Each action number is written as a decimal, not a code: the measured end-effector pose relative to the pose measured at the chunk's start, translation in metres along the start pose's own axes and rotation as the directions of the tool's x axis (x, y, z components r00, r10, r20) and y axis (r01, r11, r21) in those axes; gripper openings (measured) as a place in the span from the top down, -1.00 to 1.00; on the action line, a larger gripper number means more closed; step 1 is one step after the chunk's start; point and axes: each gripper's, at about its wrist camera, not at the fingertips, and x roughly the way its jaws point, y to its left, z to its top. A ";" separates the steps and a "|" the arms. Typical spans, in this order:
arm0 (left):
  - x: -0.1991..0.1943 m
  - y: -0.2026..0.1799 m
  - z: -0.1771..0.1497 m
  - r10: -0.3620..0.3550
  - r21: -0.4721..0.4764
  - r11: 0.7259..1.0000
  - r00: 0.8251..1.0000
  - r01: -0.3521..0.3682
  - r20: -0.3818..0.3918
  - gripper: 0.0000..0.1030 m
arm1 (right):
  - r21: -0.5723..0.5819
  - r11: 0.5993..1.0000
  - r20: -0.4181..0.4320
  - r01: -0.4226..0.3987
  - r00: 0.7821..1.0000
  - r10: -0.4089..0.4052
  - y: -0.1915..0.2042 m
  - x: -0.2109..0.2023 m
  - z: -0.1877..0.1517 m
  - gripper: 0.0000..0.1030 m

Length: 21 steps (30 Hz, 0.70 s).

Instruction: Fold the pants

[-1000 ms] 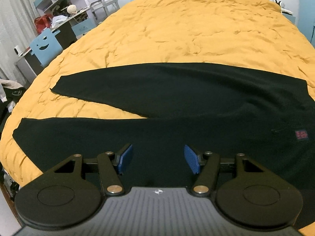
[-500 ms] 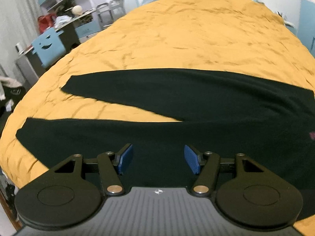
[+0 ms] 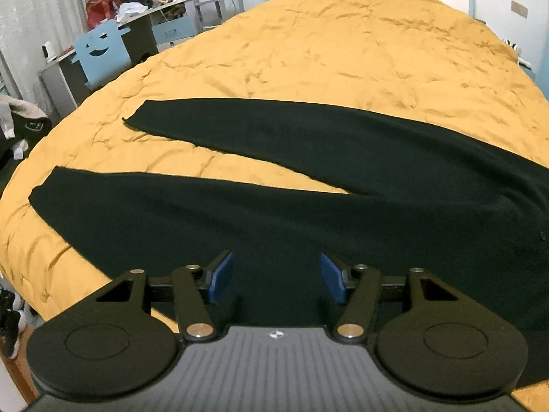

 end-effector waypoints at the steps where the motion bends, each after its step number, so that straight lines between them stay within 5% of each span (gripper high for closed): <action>1: -0.001 -0.005 0.001 0.006 0.014 1.000 1.000 -0.006 0.001 -0.32 | 0.013 1.000 0.012 -0.004 1.000 0.004 -0.001 -0.001 -0.001 0.06; 11: -0.009 -0.041 0.017 0.010 0.110 0.994 1.000 -0.013 0.026 -0.32 | 0.024 1.000 0.126 -0.001 0.992 -0.002 0.006 -0.019 0.017 0.06; 21: 0.004 0.004 0.004 -0.016 0.308 0.951 1.000 0.008 0.025 -0.32 | 0.114 0.992 0.118 -0.062 0.992 0.048 0.023 0.008 0.076 -0.14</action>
